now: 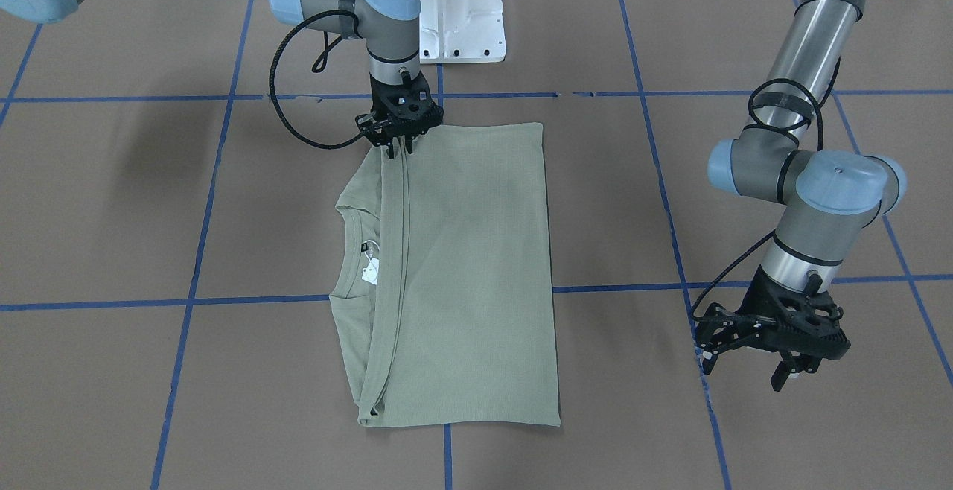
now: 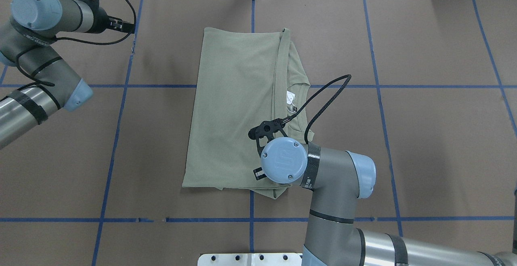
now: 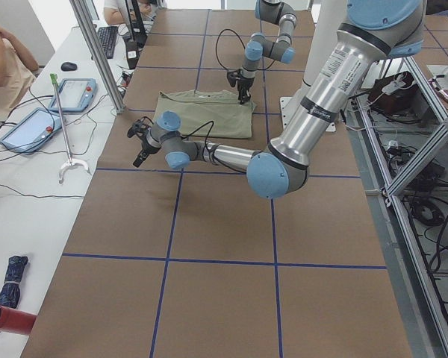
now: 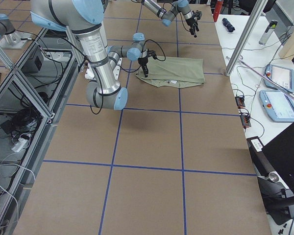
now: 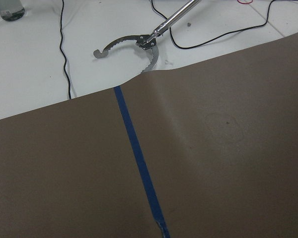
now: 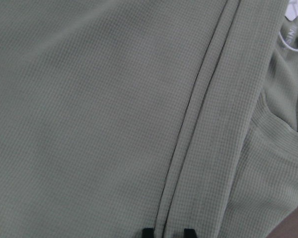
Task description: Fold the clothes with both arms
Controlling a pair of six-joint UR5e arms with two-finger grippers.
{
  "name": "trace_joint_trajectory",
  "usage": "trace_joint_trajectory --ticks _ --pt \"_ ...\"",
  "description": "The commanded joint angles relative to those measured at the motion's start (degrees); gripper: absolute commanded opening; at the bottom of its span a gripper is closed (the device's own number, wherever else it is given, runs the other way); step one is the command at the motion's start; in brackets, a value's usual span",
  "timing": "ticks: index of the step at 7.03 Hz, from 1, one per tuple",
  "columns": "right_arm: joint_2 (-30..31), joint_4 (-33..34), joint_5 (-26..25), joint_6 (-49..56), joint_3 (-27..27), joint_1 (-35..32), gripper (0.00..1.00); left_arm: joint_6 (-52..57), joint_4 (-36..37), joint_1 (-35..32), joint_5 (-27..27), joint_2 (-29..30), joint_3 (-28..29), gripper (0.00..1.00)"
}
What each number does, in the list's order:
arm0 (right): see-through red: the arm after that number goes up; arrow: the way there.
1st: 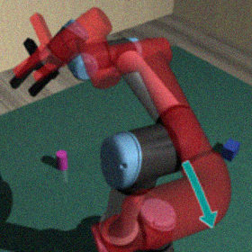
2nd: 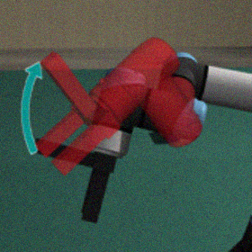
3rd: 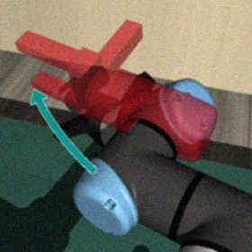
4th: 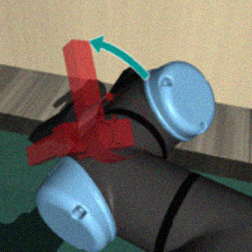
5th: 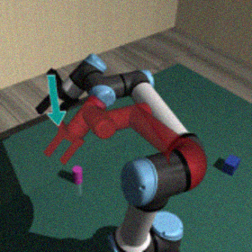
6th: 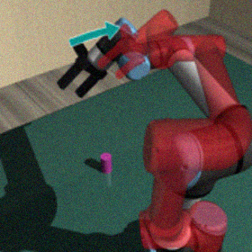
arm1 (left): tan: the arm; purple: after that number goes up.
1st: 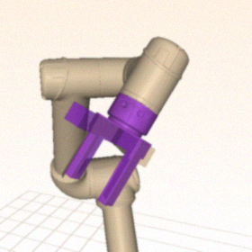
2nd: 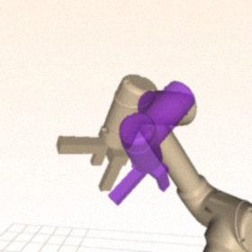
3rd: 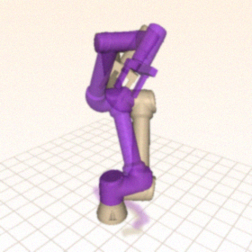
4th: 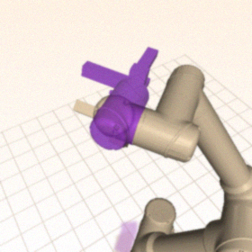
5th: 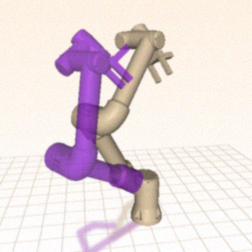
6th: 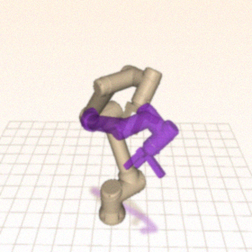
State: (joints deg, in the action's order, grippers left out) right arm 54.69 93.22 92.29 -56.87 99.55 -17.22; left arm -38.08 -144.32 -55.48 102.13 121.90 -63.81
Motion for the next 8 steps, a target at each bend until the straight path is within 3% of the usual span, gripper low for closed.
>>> trace_joint_trajectory --ticks 1,4,6,8 --pt "0.15 5.28 -0.17 -0.09 3.8 -0.01 0.0 -0.5 -0.09 0.29 0.0 0.0 -0.09 1.0" --pt "1.29 5.22 -2.37 -0.79 3.99 0.44 0.0 -0.51 -0.09 0.73 0.0 0.0 -0.09 1.0" --pt "10.65 4.86 -4.21 -2.36 11.59 0.43 0.0 -0.51 -0.09 0.99 0.0 0.0 0.0 1.0" --pt "12.63 4.78 -6.41 -10.68 12.34 2.71 0.04 -0.59 -0.09 1.25 0.0 0.0 0.0 1.0"
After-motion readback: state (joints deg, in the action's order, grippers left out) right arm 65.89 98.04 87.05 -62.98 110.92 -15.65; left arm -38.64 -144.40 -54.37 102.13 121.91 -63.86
